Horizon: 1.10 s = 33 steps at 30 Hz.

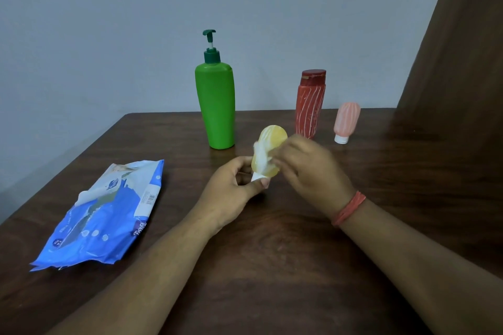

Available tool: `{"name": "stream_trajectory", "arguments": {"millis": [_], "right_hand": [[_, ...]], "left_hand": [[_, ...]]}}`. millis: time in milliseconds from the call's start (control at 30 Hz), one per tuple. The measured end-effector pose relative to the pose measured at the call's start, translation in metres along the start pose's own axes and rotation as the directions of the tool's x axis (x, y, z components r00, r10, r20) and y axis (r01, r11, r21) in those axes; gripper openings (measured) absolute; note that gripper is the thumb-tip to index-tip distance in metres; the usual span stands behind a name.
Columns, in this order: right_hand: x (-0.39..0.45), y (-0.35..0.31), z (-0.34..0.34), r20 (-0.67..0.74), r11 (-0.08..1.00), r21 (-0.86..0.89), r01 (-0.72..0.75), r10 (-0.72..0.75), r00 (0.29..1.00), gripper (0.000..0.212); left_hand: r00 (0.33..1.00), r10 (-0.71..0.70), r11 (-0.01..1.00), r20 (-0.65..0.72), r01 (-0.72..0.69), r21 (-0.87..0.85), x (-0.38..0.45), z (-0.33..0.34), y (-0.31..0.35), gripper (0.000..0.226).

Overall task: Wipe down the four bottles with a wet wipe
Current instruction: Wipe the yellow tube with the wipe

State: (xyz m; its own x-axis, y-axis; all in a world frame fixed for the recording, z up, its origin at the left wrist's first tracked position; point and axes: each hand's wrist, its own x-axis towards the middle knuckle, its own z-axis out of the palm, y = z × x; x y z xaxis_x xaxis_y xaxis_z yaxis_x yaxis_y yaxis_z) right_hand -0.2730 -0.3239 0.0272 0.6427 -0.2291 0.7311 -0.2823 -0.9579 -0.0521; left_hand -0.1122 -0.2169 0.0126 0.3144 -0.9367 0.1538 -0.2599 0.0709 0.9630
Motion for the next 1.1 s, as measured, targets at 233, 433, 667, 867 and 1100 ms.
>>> {"name": "stream_trajectory", "arguments": {"millis": [233,433,667,867,1100], "right_hand": [[-0.004,-0.010,-0.003,0.147,0.993,-0.006,0.117,-0.115,0.982,0.023],[-0.001,-0.005,-0.006,0.042,0.998,0.050,-0.026,0.023,0.999,0.019],[0.000,-0.004,-0.008,-0.014,0.996,0.048,-0.078,0.079,0.997,0.016],[-0.001,-0.001,-0.010,-0.040,0.996,0.006,-0.094,0.094,0.995,0.017],[-0.002,0.001,-0.009,0.025,0.998,-0.054,0.012,-0.010,1.000,0.017]], "left_hand": [[1.000,-0.009,0.999,-0.022,0.008,-0.043,0.001,0.001,-0.001,0.035],[1.000,-0.012,0.996,-0.023,0.010,-0.083,0.002,0.000,-0.002,0.035],[1.000,-0.021,0.995,-0.006,0.020,-0.098,0.003,0.000,-0.003,0.032],[1.000,-0.010,0.994,0.007,0.011,-0.111,0.003,-0.001,-0.005,0.032],[1.000,-0.021,0.991,-0.010,0.019,-0.131,0.005,-0.002,-0.006,0.040]]}}
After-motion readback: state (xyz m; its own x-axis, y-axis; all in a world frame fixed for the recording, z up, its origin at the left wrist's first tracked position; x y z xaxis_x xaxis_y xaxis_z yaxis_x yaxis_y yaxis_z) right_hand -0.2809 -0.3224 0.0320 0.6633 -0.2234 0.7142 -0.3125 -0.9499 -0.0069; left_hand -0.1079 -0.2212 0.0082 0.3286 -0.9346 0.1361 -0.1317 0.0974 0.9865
